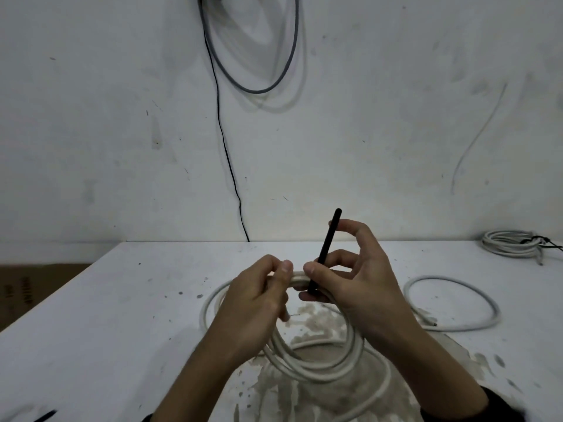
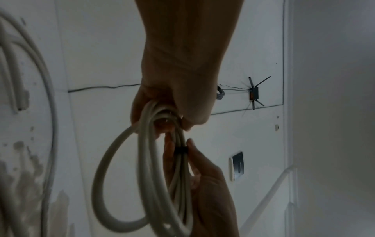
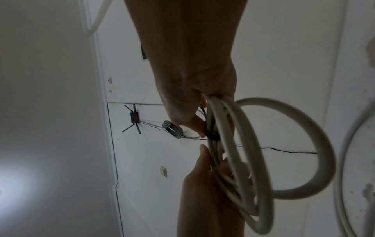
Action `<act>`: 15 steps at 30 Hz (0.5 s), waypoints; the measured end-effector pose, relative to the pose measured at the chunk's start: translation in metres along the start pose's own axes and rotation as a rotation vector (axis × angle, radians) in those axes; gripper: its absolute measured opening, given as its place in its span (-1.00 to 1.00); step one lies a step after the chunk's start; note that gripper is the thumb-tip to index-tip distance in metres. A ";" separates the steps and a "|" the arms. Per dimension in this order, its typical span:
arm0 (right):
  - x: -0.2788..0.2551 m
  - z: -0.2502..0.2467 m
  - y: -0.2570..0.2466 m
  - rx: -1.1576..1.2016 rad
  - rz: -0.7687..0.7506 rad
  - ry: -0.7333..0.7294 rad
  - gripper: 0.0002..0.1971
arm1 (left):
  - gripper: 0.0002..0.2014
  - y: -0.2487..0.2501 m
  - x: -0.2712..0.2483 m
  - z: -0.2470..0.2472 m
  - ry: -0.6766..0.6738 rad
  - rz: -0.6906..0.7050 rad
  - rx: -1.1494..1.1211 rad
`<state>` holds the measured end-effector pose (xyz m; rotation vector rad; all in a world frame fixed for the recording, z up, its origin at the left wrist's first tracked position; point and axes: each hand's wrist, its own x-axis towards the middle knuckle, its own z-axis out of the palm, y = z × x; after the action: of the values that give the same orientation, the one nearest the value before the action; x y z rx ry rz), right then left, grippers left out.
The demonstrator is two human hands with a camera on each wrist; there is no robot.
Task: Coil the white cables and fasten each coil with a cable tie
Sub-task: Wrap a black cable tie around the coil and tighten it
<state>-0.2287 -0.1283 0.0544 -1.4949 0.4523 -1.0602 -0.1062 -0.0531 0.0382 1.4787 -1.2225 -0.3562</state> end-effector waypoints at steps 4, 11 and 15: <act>0.000 0.000 0.007 -0.054 -0.005 0.001 -0.49 | -0.77 -0.004 -0.002 -0.003 -0.204 0.021 0.022; 0.002 0.001 0.013 0.169 0.074 -0.017 -0.71 | -0.71 -0.002 -0.001 -0.002 -0.041 0.159 -0.072; 0.006 0.000 0.013 0.311 0.206 0.014 -0.81 | -0.77 0.003 -0.001 -0.005 -0.017 0.179 -0.169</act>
<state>-0.2222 -0.1358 0.0448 -1.1410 0.4196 -0.9313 -0.1044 -0.0487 0.0423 1.2151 -1.2954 -0.3426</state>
